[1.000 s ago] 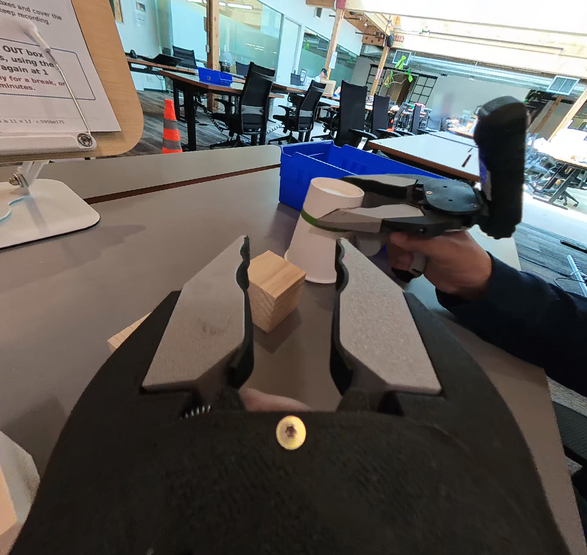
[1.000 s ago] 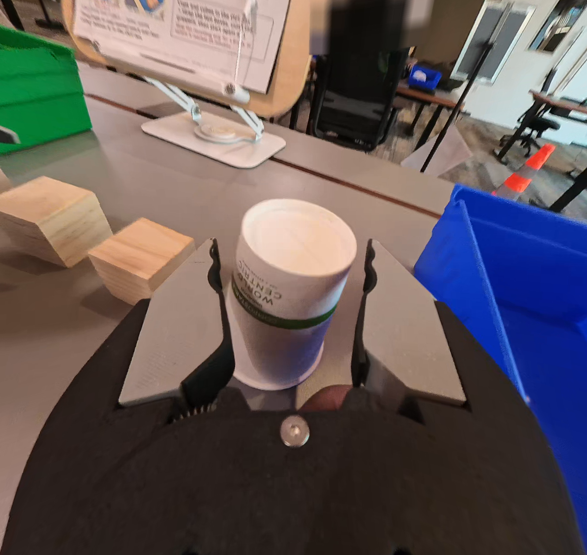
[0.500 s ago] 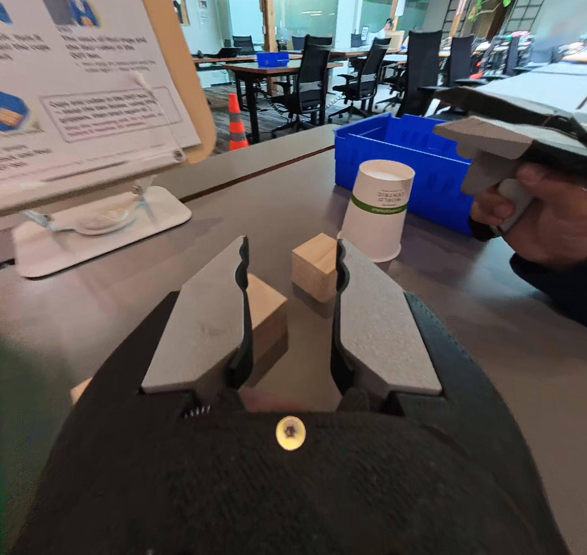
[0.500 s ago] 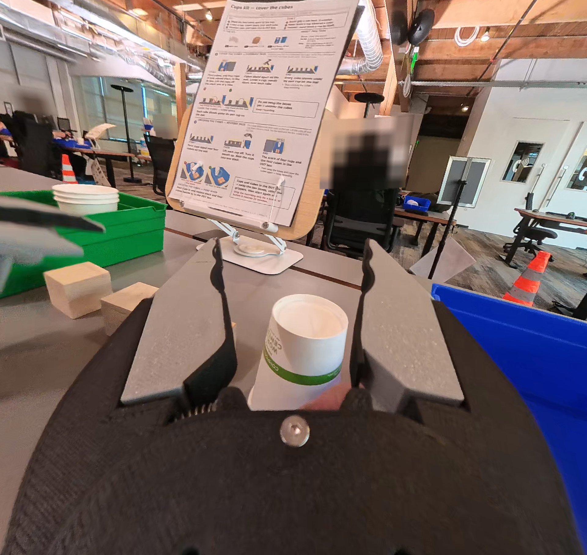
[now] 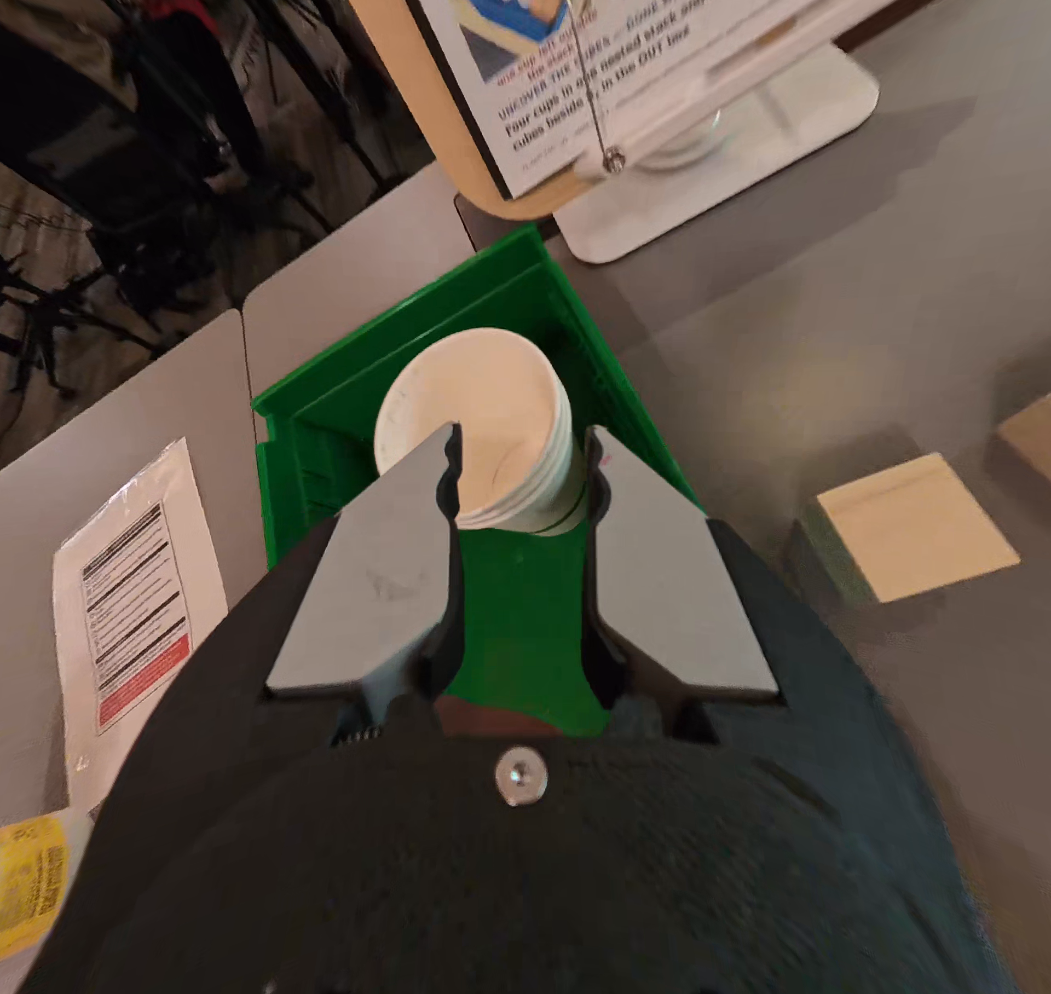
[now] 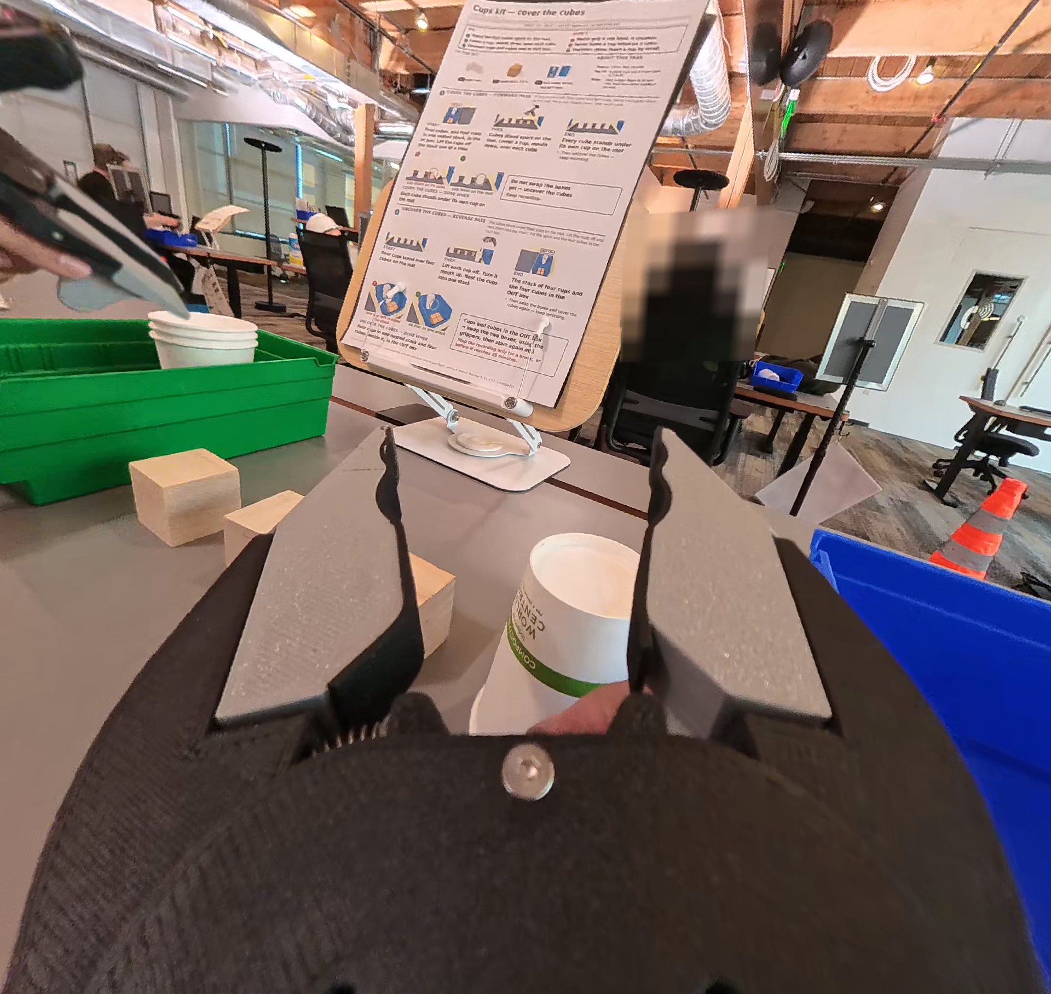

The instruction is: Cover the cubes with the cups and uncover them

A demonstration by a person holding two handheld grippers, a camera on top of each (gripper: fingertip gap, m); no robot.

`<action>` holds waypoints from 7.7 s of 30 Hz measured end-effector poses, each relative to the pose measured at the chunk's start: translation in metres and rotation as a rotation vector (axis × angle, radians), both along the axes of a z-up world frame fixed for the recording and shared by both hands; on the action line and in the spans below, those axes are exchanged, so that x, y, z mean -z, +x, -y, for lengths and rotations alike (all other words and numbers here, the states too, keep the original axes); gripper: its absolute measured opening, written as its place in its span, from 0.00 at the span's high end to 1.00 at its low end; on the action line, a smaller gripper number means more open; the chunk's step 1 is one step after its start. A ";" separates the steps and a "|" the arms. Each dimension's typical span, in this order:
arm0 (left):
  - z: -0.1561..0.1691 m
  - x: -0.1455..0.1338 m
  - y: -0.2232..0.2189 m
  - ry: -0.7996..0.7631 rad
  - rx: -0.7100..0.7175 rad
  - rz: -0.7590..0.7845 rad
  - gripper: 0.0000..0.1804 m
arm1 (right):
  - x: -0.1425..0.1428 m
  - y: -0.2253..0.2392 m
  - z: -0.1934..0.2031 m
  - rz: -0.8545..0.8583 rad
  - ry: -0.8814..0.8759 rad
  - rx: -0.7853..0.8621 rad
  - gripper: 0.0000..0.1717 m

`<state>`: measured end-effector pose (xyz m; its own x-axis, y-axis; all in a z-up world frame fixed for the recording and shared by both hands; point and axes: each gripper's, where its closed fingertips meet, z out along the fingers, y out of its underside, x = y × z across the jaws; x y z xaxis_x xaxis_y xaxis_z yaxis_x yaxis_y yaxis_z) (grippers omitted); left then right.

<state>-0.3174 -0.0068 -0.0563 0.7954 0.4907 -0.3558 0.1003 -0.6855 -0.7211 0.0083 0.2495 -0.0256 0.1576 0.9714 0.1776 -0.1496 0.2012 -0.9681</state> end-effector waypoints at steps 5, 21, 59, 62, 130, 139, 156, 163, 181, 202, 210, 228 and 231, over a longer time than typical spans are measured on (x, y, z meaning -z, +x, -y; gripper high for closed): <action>-0.003 0.011 -0.004 -0.045 0.016 0.016 0.84 | 0.001 0.000 -0.003 0.005 -0.026 -0.001 0.51; 0.002 0.025 -0.009 -0.053 -0.003 0.102 0.87 | 0.004 -0.003 0.002 0.023 -0.003 -0.004 0.53; -0.062 -0.183 0.227 0.750 0.745 0.064 0.99 | 0.029 -0.018 0.103 0.151 -0.266 -0.579 0.55; -0.087 -0.173 0.288 0.837 0.881 0.132 0.99 | 0.026 -0.015 0.133 0.148 -0.343 -0.734 0.51; -0.001 0.002 0.029 0.044 0.016 0.095 0.93 | 0.037 -0.046 0.050 0.198 0.006 -0.026 0.54; -0.007 0.025 0.016 0.036 0.001 0.154 0.95 | 0.040 -0.047 0.058 0.206 -0.003 -0.072 0.55; -0.006 0.032 0.014 -0.054 -0.001 0.135 0.99 | 0.037 -0.048 0.061 0.200 0.012 -0.072 0.57; -0.001 -0.031 0.005 0.051 -0.040 -0.071 0.99 | 0.037 -0.047 0.065 0.202 0.014 -0.083 0.58; -0.053 -0.185 0.194 0.472 0.385 -0.370 0.99 | 0.029 -0.022 0.167 0.216 -0.200 -0.749 0.56; -0.103 -0.017 0.383 0.631 0.828 0.113 0.99 | -0.037 0.004 0.114 -0.136 -0.804 -1.036 0.47; -0.101 0.019 0.362 0.565 0.788 0.187 0.97 | -0.021 -0.004 0.118 -0.051 -0.650 -0.923 0.49; -0.133 0.053 0.332 0.226 0.673 -0.117 0.43 | 0.010 -0.009 0.163 0.108 -0.245 -0.799 0.49; -0.143 0.062 0.329 0.225 0.668 -0.103 0.42 | 0.016 -0.012 0.162 0.129 -0.196 -0.766 0.50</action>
<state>0.0116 0.1365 -0.1182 0.9194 -0.0200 -0.3928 -0.3659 -0.4099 -0.8355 -0.0040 0.0873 -0.0414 -0.5761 0.8166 -0.0366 -0.0618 -0.0881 -0.9942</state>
